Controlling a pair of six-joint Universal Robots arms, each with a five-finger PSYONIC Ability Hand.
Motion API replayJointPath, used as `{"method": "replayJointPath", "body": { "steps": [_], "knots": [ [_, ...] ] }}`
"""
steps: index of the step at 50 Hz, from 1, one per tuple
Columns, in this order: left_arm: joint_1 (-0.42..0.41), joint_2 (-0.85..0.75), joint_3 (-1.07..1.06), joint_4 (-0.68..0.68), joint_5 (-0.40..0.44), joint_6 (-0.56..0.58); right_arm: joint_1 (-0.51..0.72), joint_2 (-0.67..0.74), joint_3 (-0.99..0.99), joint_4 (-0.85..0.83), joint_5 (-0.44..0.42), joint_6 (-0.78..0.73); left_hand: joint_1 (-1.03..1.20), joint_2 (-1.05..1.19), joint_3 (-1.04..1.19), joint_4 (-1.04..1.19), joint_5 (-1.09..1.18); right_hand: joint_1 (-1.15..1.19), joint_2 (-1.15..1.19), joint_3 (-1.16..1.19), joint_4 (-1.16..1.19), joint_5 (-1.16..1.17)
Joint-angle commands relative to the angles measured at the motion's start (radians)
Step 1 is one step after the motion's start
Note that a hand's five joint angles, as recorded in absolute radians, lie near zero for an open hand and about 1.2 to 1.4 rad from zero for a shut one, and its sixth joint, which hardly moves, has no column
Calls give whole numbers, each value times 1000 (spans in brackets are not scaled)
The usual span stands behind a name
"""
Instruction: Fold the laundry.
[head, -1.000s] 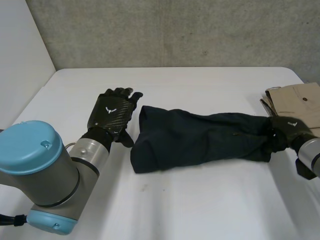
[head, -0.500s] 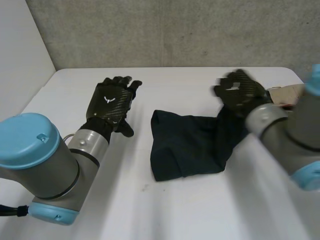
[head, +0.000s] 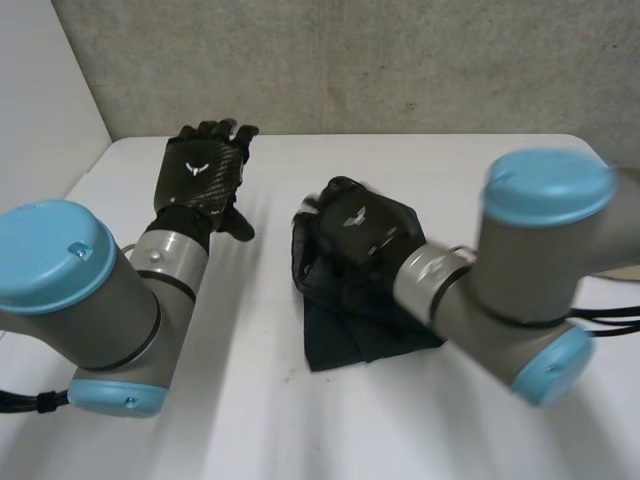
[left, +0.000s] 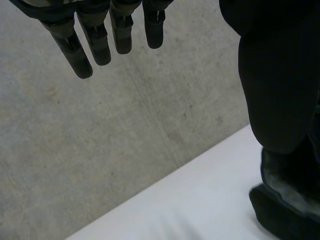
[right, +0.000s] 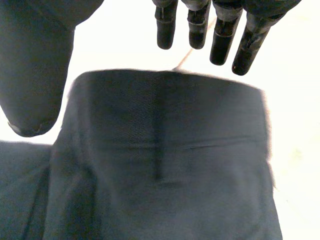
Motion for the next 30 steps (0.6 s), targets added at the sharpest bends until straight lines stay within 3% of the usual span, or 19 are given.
{"method": "replayJointPath", "body": {
  "steps": [1,8,16,24,30],
  "knots": [
    [-13,-11,64,0,0,-40,-119,-108,28,117,-56,350,-17,-32,-40,-30,-49,-29,-45,-42,-59,-65],
    [-48,-27,144,-14,34,-138,-213,-197,57,186,-84,368,-17,-32,-40,-30,-49,-29,-45,-42,-59,-65],
    [-151,-155,295,-135,132,-146,-300,-211,27,186,16,390,-16,-31,-39,-29,-48,-29,-45,-42,-59,-65],
    [-206,-353,507,-336,124,-147,-309,-119,-13,187,25,374,7,-8,-16,-5,-25,-29,-45,-42,-59,-65],
    [-211,-398,567,-385,126,-144,-312,-37,-51,188,22,376,16,1,-7,3,-16,-29,-45,-42,-59,-65]
  ]
}}
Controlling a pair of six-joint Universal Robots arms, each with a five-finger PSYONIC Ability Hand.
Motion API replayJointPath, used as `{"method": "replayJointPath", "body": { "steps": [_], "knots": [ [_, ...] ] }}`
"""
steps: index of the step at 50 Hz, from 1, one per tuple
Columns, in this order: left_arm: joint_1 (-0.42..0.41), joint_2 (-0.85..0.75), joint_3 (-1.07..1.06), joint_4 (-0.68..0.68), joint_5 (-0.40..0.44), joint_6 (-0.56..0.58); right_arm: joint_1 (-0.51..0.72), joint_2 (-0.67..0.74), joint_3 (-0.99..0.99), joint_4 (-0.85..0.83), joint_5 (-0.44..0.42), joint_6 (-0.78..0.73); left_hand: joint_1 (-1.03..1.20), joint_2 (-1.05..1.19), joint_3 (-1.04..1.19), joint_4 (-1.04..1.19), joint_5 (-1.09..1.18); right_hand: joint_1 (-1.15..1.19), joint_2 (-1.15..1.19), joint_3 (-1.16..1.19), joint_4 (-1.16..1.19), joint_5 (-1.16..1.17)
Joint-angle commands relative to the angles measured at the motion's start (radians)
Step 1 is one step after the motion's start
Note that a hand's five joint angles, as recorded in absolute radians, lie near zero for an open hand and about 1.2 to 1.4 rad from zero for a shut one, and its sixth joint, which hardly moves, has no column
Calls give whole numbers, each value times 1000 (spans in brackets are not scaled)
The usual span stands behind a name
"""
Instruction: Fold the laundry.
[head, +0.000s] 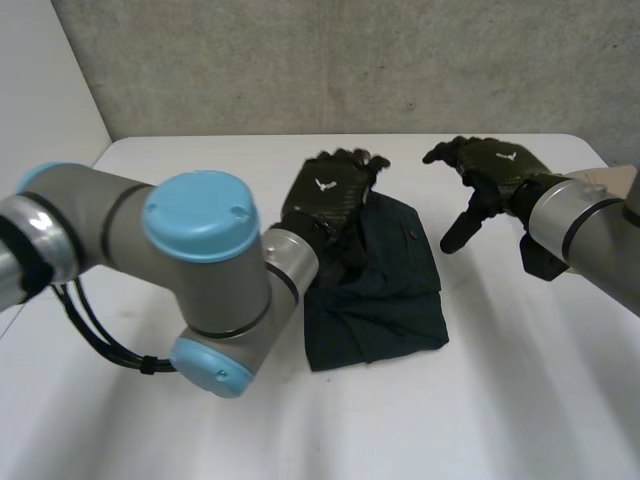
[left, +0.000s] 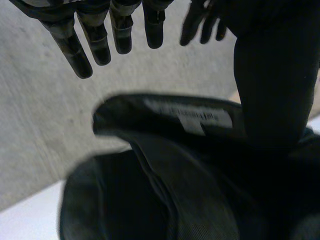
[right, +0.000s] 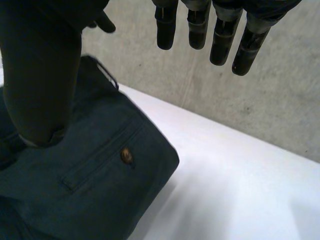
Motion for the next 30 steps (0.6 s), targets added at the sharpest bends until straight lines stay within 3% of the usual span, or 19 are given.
{"method": "replayJointPath", "body": {
  "steps": [1,10,18,23,30],
  "knots": [
    [-11,-69,90,-76,-6,4,3,104,-43,-2,-8,-6,30,15,8,18,-2,-30,-45,-42,-59,-65],
    [-9,-69,100,-107,-35,5,3,158,-68,0,-9,-6,48,33,26,36,16,-30,-45,-42,-59,-65],
    [6,-65,103,-147,-165,103,15,160,-65,1,-46,-6,48,33,26,36,16,-30,-45,-42,-59,-65],
    [25,-48,94,-145,-155,117,20,163,-65,1,-34,-7,42,27,20,30,10,-30,-45,-42,-59,-65],
    [-14,22,112,-141,-80,88,6,140,-60,-2,-28,-6,28,13,5,15,-4,-30,-45,-42,-59,-65]
  ]
}}
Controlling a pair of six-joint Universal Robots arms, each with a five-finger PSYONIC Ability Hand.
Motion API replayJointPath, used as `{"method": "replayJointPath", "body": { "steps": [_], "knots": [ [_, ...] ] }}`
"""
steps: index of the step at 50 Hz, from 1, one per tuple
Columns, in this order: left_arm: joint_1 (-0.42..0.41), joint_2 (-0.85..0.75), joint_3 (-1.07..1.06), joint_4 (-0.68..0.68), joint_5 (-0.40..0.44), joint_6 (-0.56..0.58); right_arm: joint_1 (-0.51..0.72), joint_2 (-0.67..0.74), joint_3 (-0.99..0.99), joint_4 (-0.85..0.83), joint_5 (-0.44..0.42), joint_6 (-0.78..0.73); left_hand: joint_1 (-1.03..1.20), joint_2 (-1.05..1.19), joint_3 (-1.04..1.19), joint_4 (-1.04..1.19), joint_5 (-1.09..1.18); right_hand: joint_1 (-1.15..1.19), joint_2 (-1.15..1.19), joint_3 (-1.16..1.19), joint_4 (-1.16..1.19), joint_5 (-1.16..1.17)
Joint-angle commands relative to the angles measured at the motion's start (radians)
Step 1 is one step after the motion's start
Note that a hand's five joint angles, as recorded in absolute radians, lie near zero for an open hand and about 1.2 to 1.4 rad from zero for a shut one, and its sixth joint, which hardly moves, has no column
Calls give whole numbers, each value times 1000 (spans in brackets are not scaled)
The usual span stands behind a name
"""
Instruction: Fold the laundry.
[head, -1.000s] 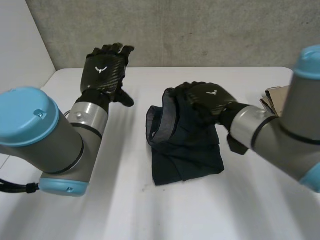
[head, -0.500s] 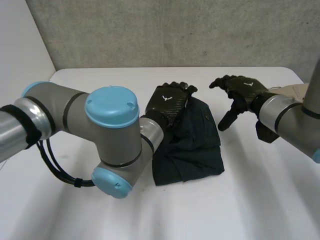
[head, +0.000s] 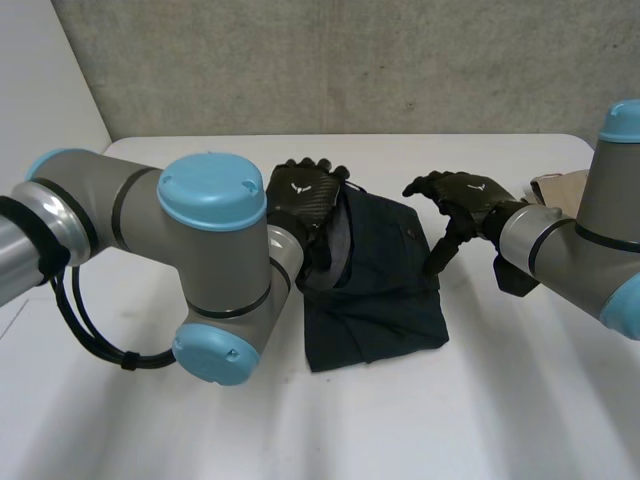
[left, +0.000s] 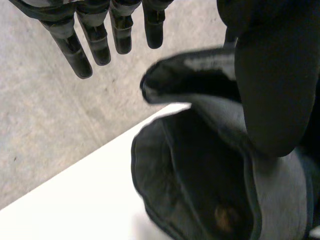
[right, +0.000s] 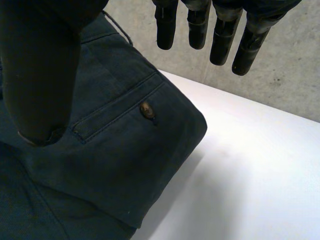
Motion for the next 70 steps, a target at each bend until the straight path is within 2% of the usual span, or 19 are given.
{"method": "replayJointPath", "body": {
  "steps": [1,10,20,30,35,49,58,70],
  "knots": [
    [-39,67,17,6,74,-34,-13,-21,6,-2,8,0,25,13,5,14,-4,-30,-45,-42,-59,-65],
    [-73,-4,80,-3,81,-68,-30,-40,18,1,8,-1,16,4,-4,5,-13,-30,-45,-42,-59,-65],
    [-67,-143,184,-95,68,-64,-25,-24,36,-1,2,-1,25,13,5,14,-4,-30,-45,-42,-59,-65],
    [-33,-163,192,-179,-42,-45,13,52,4,-7,-6,-3,28,16,8,17,-2,-30,-45,-42,-59,-65],
    [-24,-164,178,-203,-60,-13,58,101,-43,-6,-3,-4,28,16,8,17,-2,-30,-45,-42,-59,-65],
    [-19,-164,146,-204,-62,19,76,204,-125,-6,10,-148,25,13,5,14,-4,-30,-45,-42,-59,-65],
    [10,-167,117,-198,-59,65,76,241,-149,-6,8,-177,22,10,2,11,-7,-30,-45,-42,-59,-65],
    [19,-166,63,-140,-50,67,76,293,-181,-9,28,-205,25,13,5,14,-4,-30,-45,-42,-59,-65]
  ]
}}
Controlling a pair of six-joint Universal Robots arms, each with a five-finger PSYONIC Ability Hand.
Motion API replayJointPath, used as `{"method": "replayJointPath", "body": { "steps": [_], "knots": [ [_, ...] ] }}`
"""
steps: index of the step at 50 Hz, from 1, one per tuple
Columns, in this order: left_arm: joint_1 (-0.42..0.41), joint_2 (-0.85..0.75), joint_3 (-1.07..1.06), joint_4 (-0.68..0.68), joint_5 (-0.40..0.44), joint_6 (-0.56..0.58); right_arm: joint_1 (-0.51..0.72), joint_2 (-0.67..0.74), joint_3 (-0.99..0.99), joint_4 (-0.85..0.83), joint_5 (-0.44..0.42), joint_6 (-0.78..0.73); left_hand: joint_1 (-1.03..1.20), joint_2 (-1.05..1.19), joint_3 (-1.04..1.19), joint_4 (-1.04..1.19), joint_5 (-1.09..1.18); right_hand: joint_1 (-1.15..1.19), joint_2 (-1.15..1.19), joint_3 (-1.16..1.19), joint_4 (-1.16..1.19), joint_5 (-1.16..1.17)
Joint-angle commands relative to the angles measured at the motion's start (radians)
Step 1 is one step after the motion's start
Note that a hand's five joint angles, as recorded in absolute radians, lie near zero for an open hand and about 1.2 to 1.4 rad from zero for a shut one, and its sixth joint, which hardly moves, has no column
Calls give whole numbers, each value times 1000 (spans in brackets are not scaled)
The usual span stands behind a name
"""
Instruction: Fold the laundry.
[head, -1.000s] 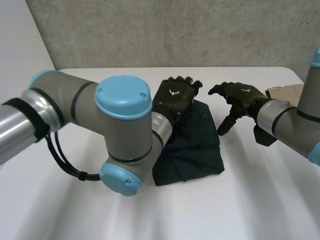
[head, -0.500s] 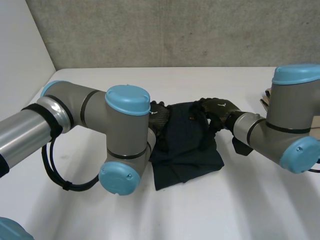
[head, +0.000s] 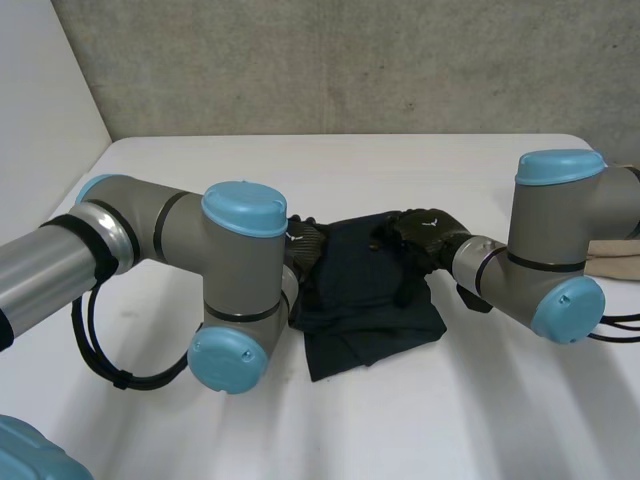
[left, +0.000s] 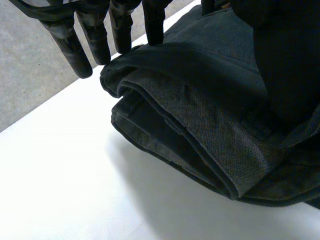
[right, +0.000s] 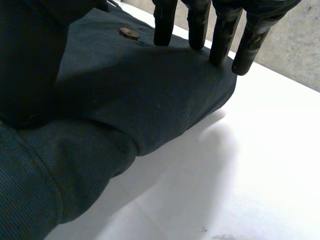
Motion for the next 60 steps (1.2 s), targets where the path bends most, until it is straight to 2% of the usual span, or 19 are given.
{"method": "replayJointPath", "body": {
  "steps": [1,12,18,25,29,34,37,40,44,46,48,50,55,60],
  "knots": [
    [6,3,-43,50,5,0,0,23,-17,-1,16,-17,27,13,5,15,-4,-30,-45,-42,-59,-59],
    [22,6,-100,84,14,0,-1,31,-14,-1,16,-62,27,13,5,15,-4,-30,-45,-42,-59,-59],
    [22,6,-115,96,57,0,-1,37,-14,1,18,-86,27,13,5,15,-4,-30,-45,-42,-59,-59],
    [24,24,-103,99,65,0,-3,14,-21,4,21,-98,24,10,2,12,-7,-30,-45,-42,-59,-59],
    [30,110,-106,104,68,-10,-11,-69,-23,4,28,-80,9,-5,-13,-2,-22,-30,-45,-42,-59,-59],
    [36,259,-141,120,70,-36,-12,-224,21,-31,125,21,-6,-20,-27,-17,-37,-30,-45,-42,-59,-59],
    [41,326,-178,134,82,-59,-11,-270,61,-53,171,76,-14,-28,-36,-26,-45,-30,-45,-42,-59,-59],
    [47,406,-227,153,149,-92,-17,-333,115,-58,209,139,-14,-28,-36,-26,-45,-30,-45,-42,-59,-59],
    [49,495,-299,151,280,-115,-29,-416,207,-56,208,169,-14,-28,-36,-26,-45,-30,-45,-42,-59,-59],
    [50,544,-350,151,353,-119,-31,-449,276,-59,194,162,-14,-28,-36,-26,-45,-30,-45,-42,-59,-59],
    [55,572,-379,150,392,-121,-29,-468,317,-58,176,156,-14,-28,-36,-26,-45,-30,-45,-42,-59,-59],
    [67,607,-417,144,434,-124,-29,-488,382,-58,124,130,-14,-28,-36,-26,-45,-30,-45,-42,-59,-59],
    [81,658,-482,144,467,-124,-29,-515,526,-73,21,49,-14,-28,-36,-26,-45,-30,-45,-42,-59,-59],
    [85,673,-514,150,468,-124,-15,-512,635,-183,-2,41,-14,-28,-36,-26,-45,-30,-45,-42,-59,-59]
  ]
}}
